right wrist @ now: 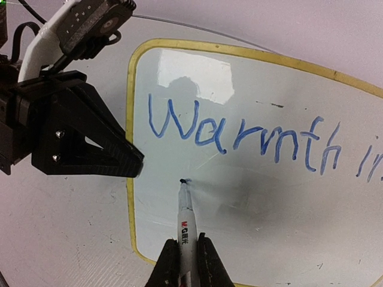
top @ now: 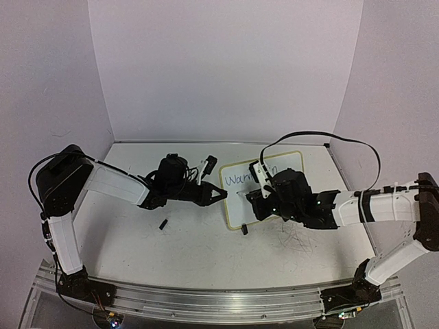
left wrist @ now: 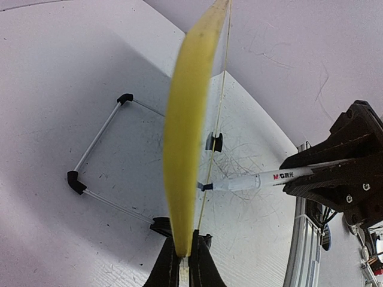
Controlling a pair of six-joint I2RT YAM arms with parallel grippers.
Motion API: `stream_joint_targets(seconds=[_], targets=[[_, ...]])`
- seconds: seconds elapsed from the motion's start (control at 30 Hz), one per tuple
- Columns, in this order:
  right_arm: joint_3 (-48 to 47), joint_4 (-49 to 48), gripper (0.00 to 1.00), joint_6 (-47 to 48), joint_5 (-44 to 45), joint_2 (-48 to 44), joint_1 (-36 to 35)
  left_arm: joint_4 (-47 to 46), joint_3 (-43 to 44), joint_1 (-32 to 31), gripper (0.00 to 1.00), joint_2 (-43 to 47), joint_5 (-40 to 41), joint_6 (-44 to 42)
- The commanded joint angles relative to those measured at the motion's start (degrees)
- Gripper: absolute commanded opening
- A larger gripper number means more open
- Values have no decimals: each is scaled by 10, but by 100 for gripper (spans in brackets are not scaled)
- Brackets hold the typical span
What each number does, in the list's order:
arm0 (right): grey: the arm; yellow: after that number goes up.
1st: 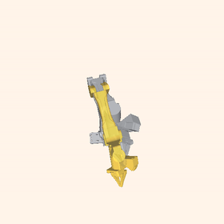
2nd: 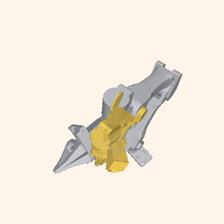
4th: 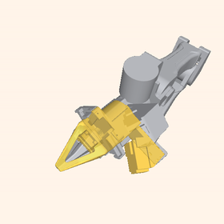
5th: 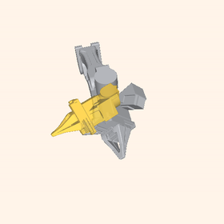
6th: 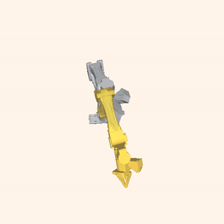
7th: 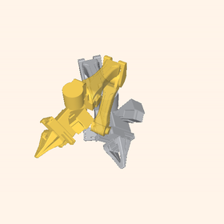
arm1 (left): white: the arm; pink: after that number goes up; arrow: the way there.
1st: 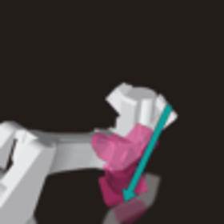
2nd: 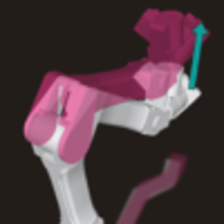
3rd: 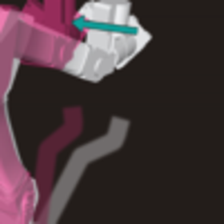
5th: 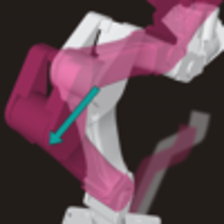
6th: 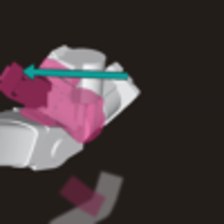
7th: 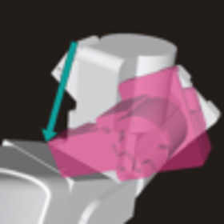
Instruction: Write a sentence on the whiteboard
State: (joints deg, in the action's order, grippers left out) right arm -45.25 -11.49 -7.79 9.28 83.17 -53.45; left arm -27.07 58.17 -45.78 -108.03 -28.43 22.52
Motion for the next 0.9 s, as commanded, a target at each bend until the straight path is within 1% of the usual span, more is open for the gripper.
stream_joint_targets(seconds=[0.0,0.47,0.87], targets=[[-23,-7,0,-3,-3,10,-6,27,14,-12,0,-16,0,-10],[3,12,0,-14,1,3,-13,27,13,-13,0,-16,0,-12],[36,15,0,-42,-3,3,-29,27,9,-13,0,-16,0,-13]])
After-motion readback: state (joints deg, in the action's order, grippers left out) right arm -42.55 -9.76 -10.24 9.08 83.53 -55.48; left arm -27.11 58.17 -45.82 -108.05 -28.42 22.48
